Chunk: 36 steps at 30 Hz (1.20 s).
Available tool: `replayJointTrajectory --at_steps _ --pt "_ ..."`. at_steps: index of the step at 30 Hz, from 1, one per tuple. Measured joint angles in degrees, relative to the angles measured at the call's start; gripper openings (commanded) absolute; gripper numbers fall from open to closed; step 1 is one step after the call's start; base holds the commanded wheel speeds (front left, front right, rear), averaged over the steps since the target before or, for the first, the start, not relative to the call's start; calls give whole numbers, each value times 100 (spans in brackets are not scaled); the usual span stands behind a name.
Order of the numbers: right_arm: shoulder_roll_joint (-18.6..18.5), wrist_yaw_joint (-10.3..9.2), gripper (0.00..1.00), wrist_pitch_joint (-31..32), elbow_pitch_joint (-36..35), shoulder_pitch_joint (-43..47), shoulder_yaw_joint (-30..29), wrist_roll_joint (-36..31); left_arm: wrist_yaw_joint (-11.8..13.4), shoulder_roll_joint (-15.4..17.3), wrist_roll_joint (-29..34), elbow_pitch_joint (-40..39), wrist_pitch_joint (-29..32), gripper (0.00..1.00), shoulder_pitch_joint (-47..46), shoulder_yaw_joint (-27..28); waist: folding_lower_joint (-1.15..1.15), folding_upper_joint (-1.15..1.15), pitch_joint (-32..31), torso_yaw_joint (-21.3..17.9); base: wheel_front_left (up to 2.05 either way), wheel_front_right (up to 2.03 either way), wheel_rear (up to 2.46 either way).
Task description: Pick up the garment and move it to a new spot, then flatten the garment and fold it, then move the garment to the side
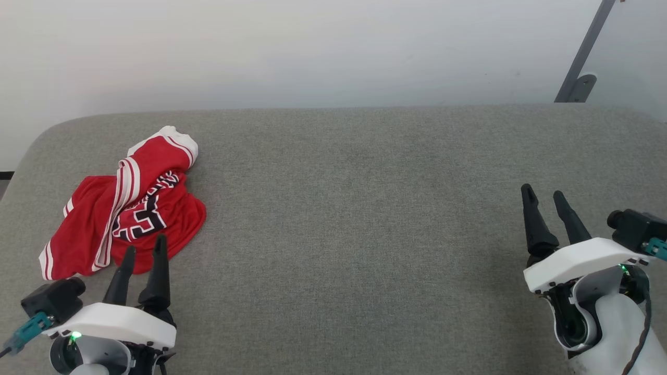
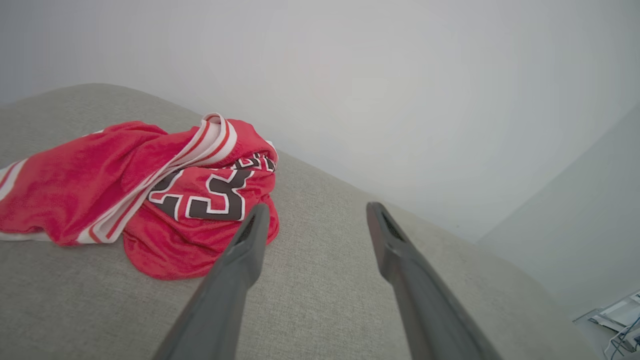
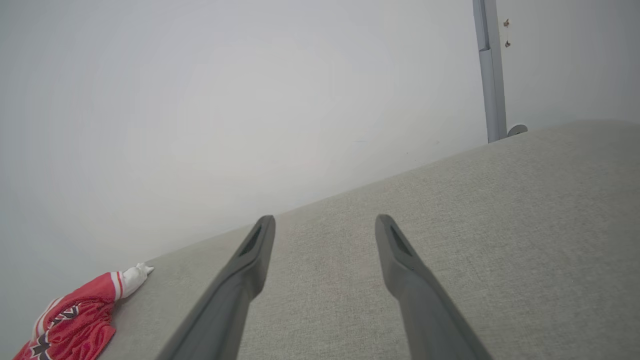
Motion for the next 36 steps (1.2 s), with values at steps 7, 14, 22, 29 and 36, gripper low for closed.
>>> replayJointTrajectory --at_steps 7,14,22,29,36 --pt "1 1 100 -103 134 -82 -131 -614 0 80 455 89 -119 100 -18 -112 0 0 -4 2 0 0 0" --pt "3 1 100 -194 246 -166 -149 -1146 0 160 800 167 -229 100 -44 -155 0 0 -10 -2 0 0 0" --pt "7 1 100 -300 354 -201 -157 -1478 0 194 980 222 -325 100 -49 -180 0 0 -35 7 0 0 0" --pt "12 1 100 -401 452 -204 -196 -1589 0 291 1252 354 -421 100 -51 -283 0 0 -42 12 0 0 0" --pt "-19 1 100 -487 502 -203 -250 -1824 0 339 1427 445 -504 100 -85 -304 0 0 -42 11 0 0 0"
